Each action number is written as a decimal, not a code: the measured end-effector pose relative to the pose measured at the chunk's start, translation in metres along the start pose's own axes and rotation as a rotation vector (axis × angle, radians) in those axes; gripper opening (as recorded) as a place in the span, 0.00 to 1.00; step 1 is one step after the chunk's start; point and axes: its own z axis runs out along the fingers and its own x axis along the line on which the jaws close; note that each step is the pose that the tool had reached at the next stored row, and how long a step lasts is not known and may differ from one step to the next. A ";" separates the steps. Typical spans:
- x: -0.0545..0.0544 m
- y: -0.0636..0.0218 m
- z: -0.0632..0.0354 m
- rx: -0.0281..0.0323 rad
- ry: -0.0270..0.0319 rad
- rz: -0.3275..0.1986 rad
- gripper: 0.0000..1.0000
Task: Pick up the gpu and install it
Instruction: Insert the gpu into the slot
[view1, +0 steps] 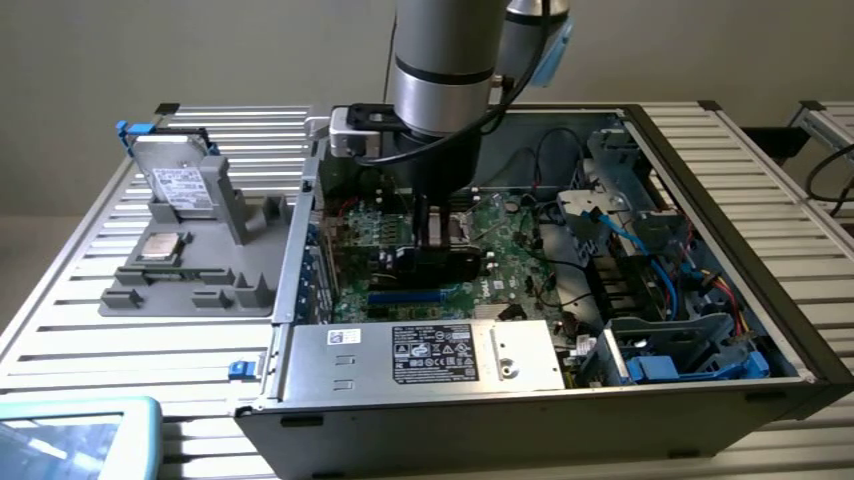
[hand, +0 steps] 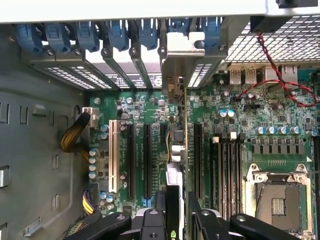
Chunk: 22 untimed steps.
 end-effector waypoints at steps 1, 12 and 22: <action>0.000 0.0000 0.0013 0.0000 0.0000 0.000 0.27; -0.003 0.0045 0.0067 0.0000 -0.0001 0.000 0.27; -0.003 0.0078 0.0134 -0.0001 0.0002 0.000 0.27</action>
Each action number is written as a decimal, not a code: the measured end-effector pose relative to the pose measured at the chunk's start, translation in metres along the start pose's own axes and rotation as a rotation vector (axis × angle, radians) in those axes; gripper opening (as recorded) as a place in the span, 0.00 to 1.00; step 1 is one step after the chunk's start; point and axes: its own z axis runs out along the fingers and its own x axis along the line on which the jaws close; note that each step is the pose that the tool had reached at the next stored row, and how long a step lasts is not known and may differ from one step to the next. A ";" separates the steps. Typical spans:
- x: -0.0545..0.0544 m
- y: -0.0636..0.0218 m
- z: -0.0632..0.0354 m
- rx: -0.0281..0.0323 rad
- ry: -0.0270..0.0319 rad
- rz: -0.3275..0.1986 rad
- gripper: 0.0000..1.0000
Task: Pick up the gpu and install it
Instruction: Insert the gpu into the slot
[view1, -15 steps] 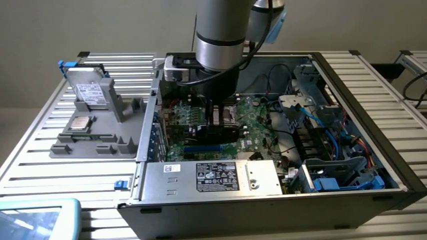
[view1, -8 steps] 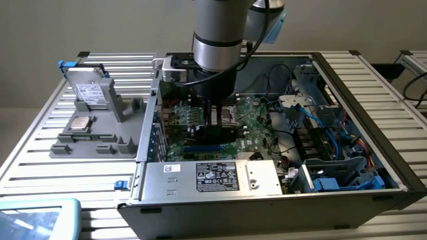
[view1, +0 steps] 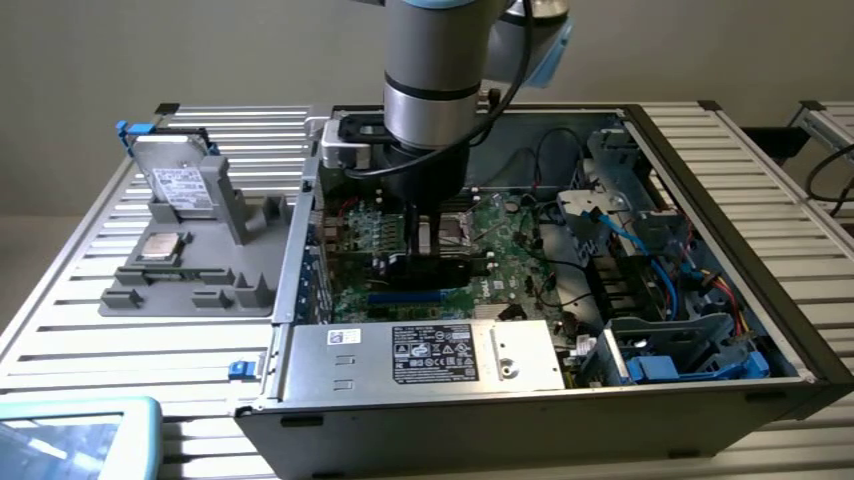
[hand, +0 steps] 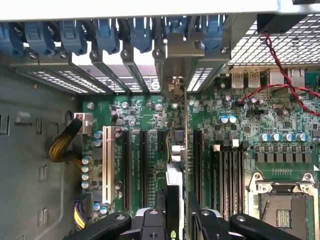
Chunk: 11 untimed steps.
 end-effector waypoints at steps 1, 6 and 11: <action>0.000 0.0006 0.0003 0.0000 0.0000 0.000 0.27; -0.001 0.0019 0.0021 0.0002 -0.0003 0.000 0.27; -0.002 0.0020 0.0039 0.0000 -0.0001 0.000 0.27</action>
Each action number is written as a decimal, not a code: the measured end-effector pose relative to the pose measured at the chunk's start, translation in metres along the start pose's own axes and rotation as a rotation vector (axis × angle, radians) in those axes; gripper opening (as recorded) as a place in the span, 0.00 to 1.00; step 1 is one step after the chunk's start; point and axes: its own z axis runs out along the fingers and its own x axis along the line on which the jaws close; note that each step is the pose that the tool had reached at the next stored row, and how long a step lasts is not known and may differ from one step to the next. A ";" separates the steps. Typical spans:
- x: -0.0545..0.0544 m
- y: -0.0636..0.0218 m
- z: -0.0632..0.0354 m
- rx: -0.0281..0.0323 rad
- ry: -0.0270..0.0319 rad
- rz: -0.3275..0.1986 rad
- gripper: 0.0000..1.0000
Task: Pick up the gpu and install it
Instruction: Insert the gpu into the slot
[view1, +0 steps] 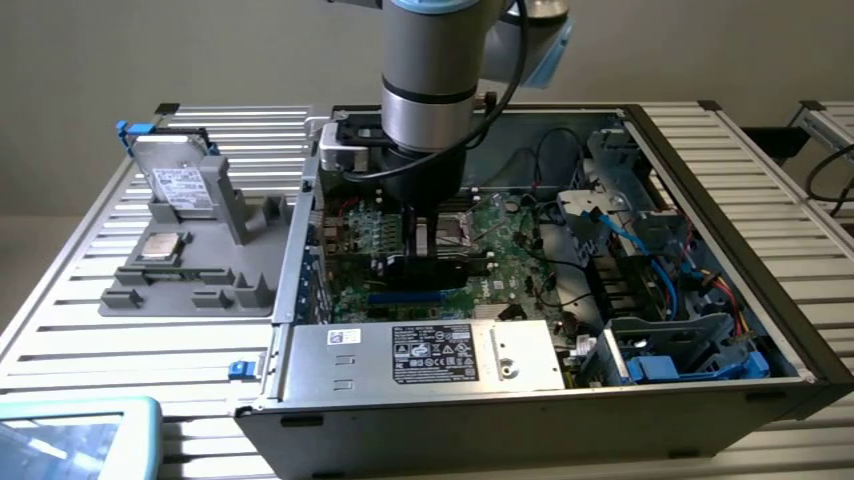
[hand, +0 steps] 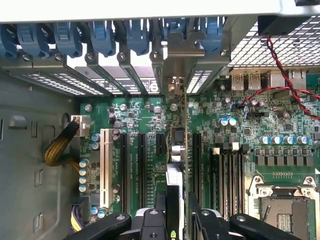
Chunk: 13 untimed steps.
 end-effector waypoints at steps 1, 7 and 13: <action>-0.001 0.0000 0.0002 0.0000 0.0000 0.000 0.27; -0.001 0.0000 0.0013 0.0000 0.0001 0.000 0.27; -0.001 0.0007 0.0023 -0.0001 0.0007 0.000 0.27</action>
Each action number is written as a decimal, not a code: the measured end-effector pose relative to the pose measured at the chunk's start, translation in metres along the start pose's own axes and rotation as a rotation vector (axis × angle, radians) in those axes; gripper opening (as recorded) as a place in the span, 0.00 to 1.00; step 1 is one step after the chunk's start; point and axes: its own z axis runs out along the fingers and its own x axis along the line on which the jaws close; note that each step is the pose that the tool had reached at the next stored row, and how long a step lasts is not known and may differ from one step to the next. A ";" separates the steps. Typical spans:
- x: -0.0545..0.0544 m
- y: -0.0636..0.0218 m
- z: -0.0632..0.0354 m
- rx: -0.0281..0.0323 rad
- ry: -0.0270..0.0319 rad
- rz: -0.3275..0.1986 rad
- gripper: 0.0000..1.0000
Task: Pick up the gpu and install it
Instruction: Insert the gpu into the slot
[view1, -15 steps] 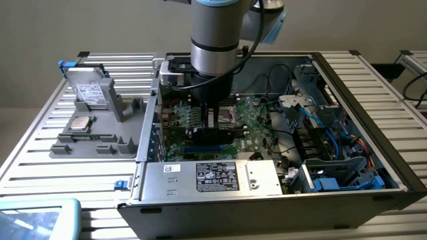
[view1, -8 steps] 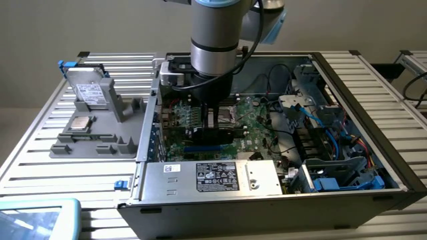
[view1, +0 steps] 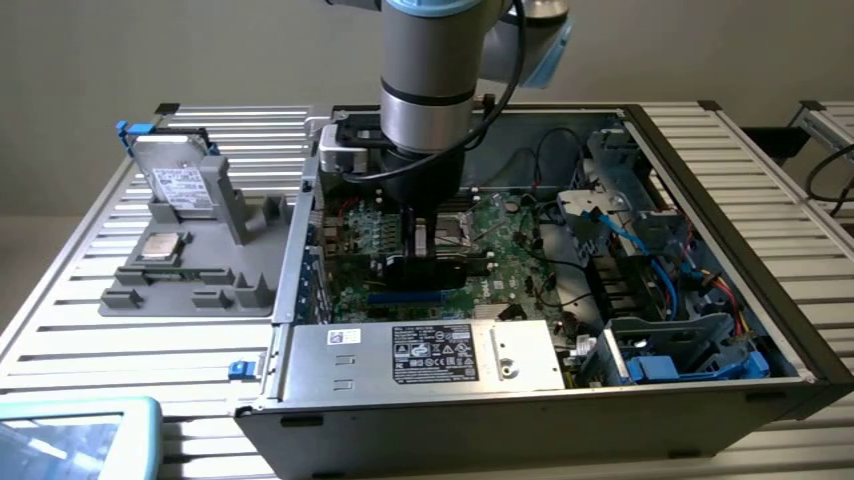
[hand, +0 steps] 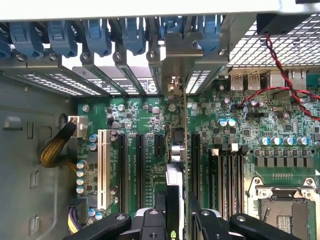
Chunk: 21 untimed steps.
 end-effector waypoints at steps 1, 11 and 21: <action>0.000 0.0000 0.0001 0.0001 0.0000 0.000 0.27; 0.000 0.0000 0.0008 0.0001 0.0002 0.000 0.27; 0.000 -0.0001 0.0023 0.0001 0.0002 0.000 0.27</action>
